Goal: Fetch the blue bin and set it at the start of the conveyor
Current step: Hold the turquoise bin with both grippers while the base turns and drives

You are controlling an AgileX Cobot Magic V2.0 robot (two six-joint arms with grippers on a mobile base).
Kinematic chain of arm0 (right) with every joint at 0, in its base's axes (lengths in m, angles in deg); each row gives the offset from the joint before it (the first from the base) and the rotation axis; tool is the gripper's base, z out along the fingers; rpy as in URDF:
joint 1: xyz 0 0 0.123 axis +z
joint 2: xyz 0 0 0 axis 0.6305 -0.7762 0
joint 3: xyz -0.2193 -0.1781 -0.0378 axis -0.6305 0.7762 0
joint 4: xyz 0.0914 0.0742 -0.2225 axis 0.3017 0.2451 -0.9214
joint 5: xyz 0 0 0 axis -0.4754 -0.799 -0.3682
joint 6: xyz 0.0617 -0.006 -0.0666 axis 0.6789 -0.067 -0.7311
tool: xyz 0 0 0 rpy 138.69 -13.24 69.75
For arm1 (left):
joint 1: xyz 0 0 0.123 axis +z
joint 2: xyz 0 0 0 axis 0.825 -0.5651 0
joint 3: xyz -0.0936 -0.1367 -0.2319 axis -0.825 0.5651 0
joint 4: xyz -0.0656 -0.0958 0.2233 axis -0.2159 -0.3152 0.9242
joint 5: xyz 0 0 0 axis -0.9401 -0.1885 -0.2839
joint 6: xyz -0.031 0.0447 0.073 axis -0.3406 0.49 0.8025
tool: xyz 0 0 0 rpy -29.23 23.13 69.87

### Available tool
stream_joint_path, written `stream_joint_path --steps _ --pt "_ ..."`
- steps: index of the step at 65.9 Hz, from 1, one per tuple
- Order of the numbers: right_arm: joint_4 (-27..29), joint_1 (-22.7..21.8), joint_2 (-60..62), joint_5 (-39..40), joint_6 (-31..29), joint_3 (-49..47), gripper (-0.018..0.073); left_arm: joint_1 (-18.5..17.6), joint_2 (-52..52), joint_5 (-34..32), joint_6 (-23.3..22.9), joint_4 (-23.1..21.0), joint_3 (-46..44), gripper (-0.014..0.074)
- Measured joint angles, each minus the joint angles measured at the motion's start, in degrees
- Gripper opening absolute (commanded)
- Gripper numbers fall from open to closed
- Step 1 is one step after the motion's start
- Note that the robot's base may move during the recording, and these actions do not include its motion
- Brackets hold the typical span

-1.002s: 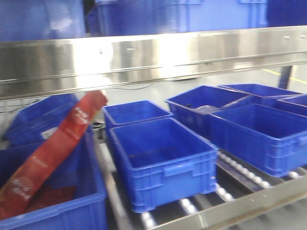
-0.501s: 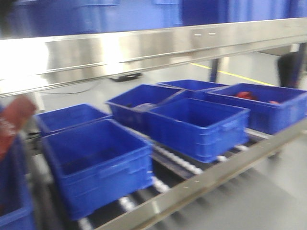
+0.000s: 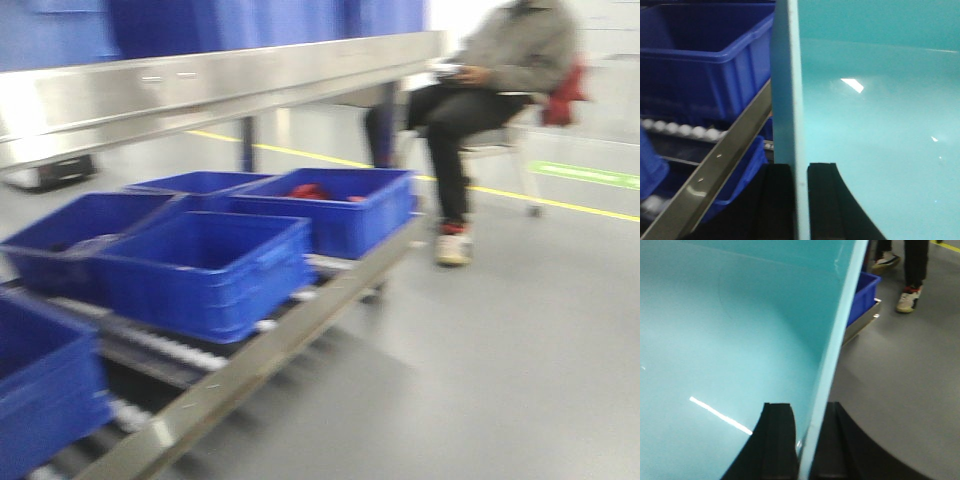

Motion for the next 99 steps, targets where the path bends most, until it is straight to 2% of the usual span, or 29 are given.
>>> stream_joint_path --steps 99 --pt "0.00 0.00 0.00 0.00 0.00 0.00 -0.0153 0.00 -0.10 0.00 0.00 0.00 0.00 -0.0111"
